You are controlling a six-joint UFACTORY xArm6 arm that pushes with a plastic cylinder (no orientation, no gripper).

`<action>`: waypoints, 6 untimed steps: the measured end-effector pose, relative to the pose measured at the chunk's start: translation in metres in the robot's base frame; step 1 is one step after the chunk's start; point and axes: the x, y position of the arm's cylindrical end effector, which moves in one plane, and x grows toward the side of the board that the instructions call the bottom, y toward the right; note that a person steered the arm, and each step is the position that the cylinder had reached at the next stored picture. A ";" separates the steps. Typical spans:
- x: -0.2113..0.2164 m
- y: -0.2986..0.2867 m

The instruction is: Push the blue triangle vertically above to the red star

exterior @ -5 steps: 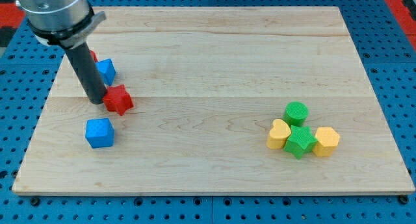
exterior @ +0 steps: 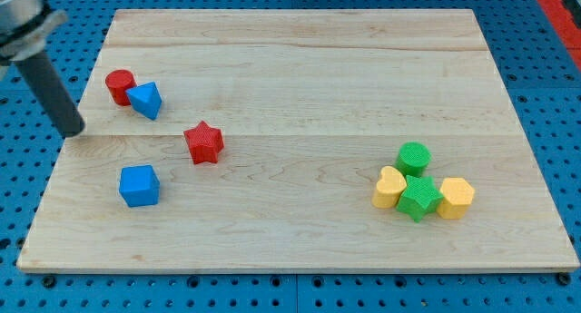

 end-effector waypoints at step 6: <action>-0.088 0.141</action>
